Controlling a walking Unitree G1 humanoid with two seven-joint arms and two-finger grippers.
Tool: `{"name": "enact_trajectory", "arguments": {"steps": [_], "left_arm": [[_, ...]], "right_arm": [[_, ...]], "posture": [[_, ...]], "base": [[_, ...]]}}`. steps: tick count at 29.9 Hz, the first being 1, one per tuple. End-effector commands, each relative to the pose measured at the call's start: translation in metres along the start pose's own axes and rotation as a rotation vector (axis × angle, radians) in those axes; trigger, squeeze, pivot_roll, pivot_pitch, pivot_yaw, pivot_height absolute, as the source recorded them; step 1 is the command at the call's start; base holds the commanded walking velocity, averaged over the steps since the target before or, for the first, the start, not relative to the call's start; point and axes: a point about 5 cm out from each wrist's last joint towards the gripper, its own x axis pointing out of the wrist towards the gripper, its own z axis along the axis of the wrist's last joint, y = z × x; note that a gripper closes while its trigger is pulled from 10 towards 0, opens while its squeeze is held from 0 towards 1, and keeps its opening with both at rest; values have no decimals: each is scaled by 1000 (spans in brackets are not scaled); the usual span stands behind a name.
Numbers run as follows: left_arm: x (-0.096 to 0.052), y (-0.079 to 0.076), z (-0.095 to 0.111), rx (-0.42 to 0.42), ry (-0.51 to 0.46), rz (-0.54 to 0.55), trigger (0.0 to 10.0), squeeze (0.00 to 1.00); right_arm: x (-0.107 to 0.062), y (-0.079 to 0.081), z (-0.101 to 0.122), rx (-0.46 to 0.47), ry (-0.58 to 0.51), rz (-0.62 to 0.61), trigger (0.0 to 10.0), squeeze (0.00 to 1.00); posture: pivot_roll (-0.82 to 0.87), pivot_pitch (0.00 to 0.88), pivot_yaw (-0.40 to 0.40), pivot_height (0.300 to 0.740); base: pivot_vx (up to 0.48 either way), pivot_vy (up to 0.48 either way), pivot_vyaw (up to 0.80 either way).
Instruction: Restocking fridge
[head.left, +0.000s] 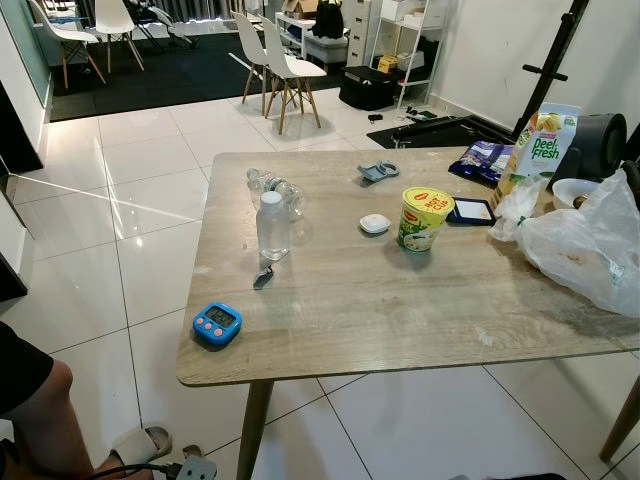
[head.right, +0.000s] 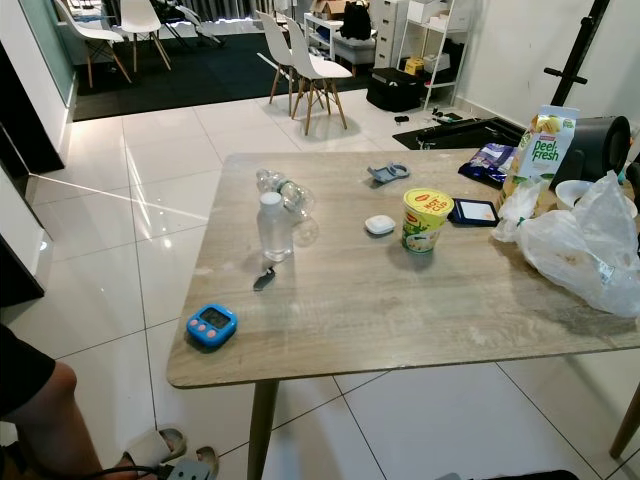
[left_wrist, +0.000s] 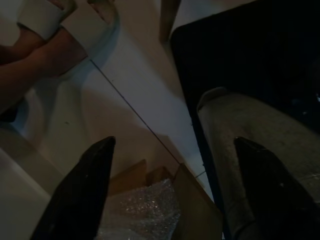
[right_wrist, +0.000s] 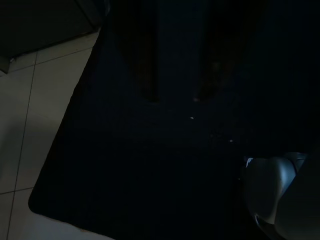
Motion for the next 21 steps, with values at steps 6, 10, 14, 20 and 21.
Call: {"name": "enact_trajectory", "arguments": {"steps": [6,10,14,20,21], "left_arm": [[-1,2,-6,-5,24,9,10000,1000],[-1,2,-7,-2,27,15,10000,1000],[-1,3,-6,-4,26,20,10000,1000],[-1,4,-7,-1,29,24,10000,0],[-1,4,-7,-1,29,23,10000,0]], "right_arm": [[0,4,0,-11,-3,13,10000,1000],[0,4,0,-14,-4,9,10000,1000],[0,2,0,-11,1,-11,10000,1000],[0,2,-1,-9,11,-4,10000,0],[0,3,-1,-9,11,-4,10000,0]], "posture": [[56,0,-6,740],[57,0,-5,740],[63,0,-5,740],[67,0,-3,740],[67,0,-3,740]], "base": [[0,0,0],[0,0,0],[0,0,0],[0,0,0],[0,0,0]]}}
